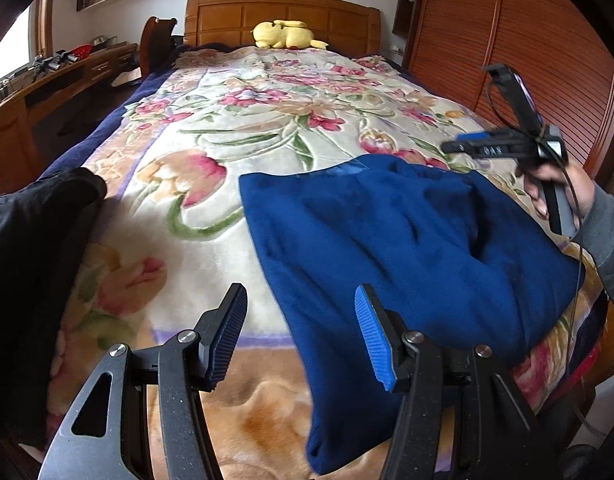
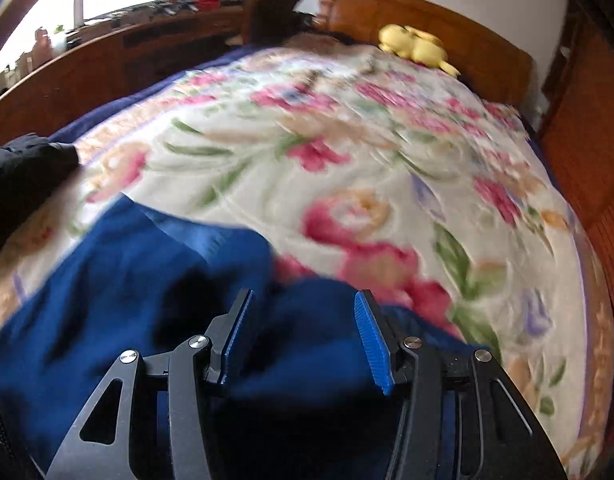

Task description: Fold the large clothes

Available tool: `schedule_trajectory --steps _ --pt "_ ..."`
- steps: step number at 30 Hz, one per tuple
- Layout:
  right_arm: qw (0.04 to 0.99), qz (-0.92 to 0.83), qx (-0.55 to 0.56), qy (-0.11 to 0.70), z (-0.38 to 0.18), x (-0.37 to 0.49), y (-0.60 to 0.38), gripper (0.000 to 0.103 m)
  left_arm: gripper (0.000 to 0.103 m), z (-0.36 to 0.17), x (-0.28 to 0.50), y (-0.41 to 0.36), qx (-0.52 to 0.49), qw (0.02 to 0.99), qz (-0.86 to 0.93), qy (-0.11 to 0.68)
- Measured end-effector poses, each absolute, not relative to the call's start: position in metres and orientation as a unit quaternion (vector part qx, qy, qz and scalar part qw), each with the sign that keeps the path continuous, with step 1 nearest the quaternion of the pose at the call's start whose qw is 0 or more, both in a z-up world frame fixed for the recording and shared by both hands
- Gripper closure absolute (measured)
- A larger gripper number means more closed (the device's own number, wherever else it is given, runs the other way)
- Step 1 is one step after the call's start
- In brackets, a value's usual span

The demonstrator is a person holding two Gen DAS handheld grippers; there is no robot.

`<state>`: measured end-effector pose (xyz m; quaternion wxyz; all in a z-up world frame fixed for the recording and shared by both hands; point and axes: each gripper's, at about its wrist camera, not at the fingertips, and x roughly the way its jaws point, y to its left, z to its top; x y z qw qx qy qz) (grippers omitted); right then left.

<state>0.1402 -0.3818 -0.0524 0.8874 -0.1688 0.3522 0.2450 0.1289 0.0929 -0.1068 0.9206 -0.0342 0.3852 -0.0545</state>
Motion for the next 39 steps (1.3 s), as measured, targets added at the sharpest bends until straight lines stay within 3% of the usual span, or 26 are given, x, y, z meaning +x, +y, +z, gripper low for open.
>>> schedule_trajectory --steps 7,14,27,33,37,39 --pt "0.881 0.241 -0.123 0.387 -0.065 0.161 -0.433 0.050 0.046 -0.111 0.137 0.072 -0.023 0.916 -0.072 0.394" --pt "0.862 0.310 -0.137 0.377 -0.058 0.142 -0.392 0.050 0.046 -0.111 0.136 0.065 -0.017 0.915 -0.073 0.397" --pt "0.810 0.358 -0.221 0.409 -0.127 0.125 -0.327 0.050 0.046 -0.116 0.134 0.074 -0.021 0.913 -0.059 0.404" --pt "0.799 0.367 -0.208 0.429 -0.143 0.140 -0.317 0.050 0.046 -0.118 0.134 0.069 -0.020 0.911 -0.069 0.406" --pt "0.781 0.399 -0.198 0.438 -0.142 0.144 -0.317 0.084 0.046 -0.119 0.134 0.067 -0.019 0.910 -0.072 0.407" --pt "0.781 0.403 -0.206 0.430 -0.135 0.138 -0.317 0.093 0.046 -0.119 0.134 0.067 -0.019 0.910 -0.072 0.408"
